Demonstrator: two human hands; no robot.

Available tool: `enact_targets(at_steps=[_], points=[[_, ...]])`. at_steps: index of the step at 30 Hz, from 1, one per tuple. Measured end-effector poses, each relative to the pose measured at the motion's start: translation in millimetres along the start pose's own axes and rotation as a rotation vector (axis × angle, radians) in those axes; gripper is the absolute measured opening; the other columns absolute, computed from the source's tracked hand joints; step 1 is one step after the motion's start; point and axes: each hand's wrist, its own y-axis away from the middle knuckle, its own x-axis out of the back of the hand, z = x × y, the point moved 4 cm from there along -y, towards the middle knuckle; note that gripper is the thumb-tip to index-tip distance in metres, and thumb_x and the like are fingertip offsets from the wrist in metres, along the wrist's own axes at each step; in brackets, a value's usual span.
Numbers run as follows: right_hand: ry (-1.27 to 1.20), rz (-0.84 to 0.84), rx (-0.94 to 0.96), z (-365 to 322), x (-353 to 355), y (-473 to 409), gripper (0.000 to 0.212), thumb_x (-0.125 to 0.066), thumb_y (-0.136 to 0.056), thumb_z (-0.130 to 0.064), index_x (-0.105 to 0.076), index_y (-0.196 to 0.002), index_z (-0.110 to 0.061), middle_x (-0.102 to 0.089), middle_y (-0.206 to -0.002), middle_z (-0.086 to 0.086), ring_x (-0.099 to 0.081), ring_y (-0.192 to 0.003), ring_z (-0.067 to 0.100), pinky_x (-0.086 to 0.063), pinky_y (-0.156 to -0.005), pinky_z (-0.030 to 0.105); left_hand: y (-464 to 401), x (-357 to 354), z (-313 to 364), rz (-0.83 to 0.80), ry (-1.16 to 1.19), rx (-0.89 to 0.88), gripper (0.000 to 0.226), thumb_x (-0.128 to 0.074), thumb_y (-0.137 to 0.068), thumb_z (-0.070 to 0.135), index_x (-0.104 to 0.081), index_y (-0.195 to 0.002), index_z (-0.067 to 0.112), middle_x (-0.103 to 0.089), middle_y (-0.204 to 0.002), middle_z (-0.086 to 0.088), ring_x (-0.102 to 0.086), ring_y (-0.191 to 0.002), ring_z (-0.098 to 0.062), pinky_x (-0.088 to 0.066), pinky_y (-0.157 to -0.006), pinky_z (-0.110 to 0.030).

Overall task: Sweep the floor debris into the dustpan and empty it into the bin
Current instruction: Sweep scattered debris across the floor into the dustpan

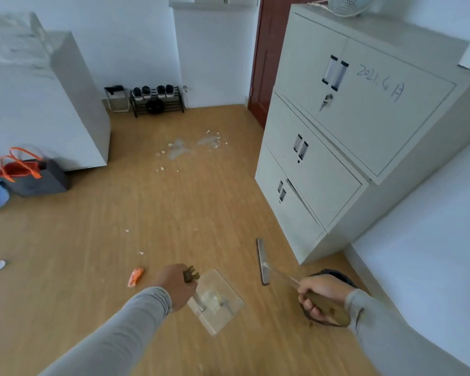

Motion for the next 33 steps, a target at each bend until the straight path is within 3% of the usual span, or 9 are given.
enact_targets(at_steps=[2, 5, 6, 8, 11, 14, 24, 29, 33], points=[[0.026, 0.018, 0.127, -23, -2, -2, 0.004, -0.059, -0.091, -0.005, -0.061, -0.094, -0.003, -0.063, -0.067, 0.020, -0.053, -0.049, 0.018, -0.045, -0.045, 0.027, -16, 18, -16, 0.019, 0.050, 0.038, 0.019, -0.054, -0.088, 0.045, -0.057, -0.081, 0.027, -0.065, -0.080, 0.008, -0.063, -0.075, -0.014, -0.054, -0.077, -0.032], [-0.021, 0.097, 0.210, -29, 0, -21, 0.024, -0.057, -0.099, -0.013, -0.050, -0.121, -0.021, -0.073, -0.095, 0.027, -0.058, -0.056, 0.020, -0.049, -0.044, 0.028, -48, 41, -28, 0.055, 0.095, 0.069, 0.020, -0.054, -0.085, 0.047, -0.057, -0.078, 0.028, -0.065, -0.078, 0.008, -0.064, -0.074, -0.017, -0.056, -0.080, -0.036], [0.017, 0.131, 0.147, -22, -1, -33, 0.014, -0.053, -0.103, -0.022, -0.051, -0.116, -0.020, -0.074, -0.088, 0.024, -0.055, -0.051, 0.018, -0.047, -0.043, 0.028, -56, 50, -27, 0.070, 0.122, 0.071, 0.019, -0.055, -0.087, 0.044, -0.058, -0.080, 0.027, -0.066, -0.079, 0.006, -0.063, -0.074, -0.017, -0.055, -0.074, -0.033], [0.162, 0.244, -0.027, -4, 1, -65, 0.037, -0.043, -0.104, -0.044, -0.059, -0.098, -0.011, -0.063, -0.062, 0.011, -0.045, -0.040, 0.017, -0.041, -0.044, 0.029, -77, 65, -24, 0.088, 0.164, 0.083, 0.016, -0.057, -0.091, 0.040, -0.060, -0.085, 0.025, -0.066, -0.081, 0.003, -0.063, -0.072, -0.016, -0.049, -0.062, -0.028], [0.308, 0.302, -0.070, -21, 7, -121, 0.057, -0.040, -0.100, -0.056, -0.065, -0.084, -0.008, -0.049, -0.053, 0.002, -0.044, -0.038, 0.016, -0.039, -0.050, 0.030, -120, 87, -17, 0.121, 0.189, 0.116, 0.015, -0.058, -0.092, 0.038, -0.062, -0.088, 0.024, -0.066, -0.081, 0.004, -0.062, -0.071, -0.014, -0.045, -0.058, -0.026], [0.296, 0.187, -0.082, -85, 9, -173, 0.048, -0.043, -0.102, -0.048, -0.061, -0.092, -0.004, -0.044, -0.055, 0.003, -0.042, -0.039, 0.016, -0.037, -0.038, 0.024, -170, 113, 1, 0.138, 0.178, 0.141, 0.018, -0.058, -0.094, 0.038, -0.061, -0.086, 0.022, -0.065, -0.081, 0.004, -0.061, -0.071, -0.013, -0.043, -0.057, -0.024], [0.306, 0.173, -0.033, -356, 56, -225, 0.060, -0.038, -0.107, -0.034, -0.042, -0.052, -0.011, -0.041, -0.038, 0.005, -0.039, -0.032, 0.017, -0.036, -0.038, 0.024, -317, 220, 91, 0.180, 0.152, 0.172, 0.019, -0.061, -0.092, 0.040, -0.063, -0.086, 0.022, -0.069, -0.082, 0.001, -0.065, -0.074, -0.019, -0.057, -0.071, -0.036], [0.261, 0.205, -0.013, -443, 73, -253, 0.054, -0.044, -0.105, -0.034, -0.042, -0.055, -0.012, -0.041, -0.047, 0.006, -0.036, -0.031, 0.017, -0.033, -0.033, 0.017, -386, 257, 110, 0.222, 0.213, 0.185, 0.020, -0.062, -0.093, 0.040, -0.061, -0.084, 0.022, -0.066, -0.080, 0.002, -0.062, -0.072, -0.017, -0.048, -0.061, -0.030], [0.215, 0.198, 0.006, -507, 77, -287, 0.052, -0.050, -0.103, -0.028, -0.044, -0.055, -0.011, -0.042, -0.037, 0.005, -0.036, -0.026, 0.016, -0.033, -0.034, 0.016, -456, 291, 118, 0.235, 0.232, 0.170, 0.020, -0.063, -0.092, 0.043, -0.062, -0.087, 0.024, -0.067, -0.084, 0.003, -0.061, -0.072, -0.014, -0.045, -0.058, -0.026]])
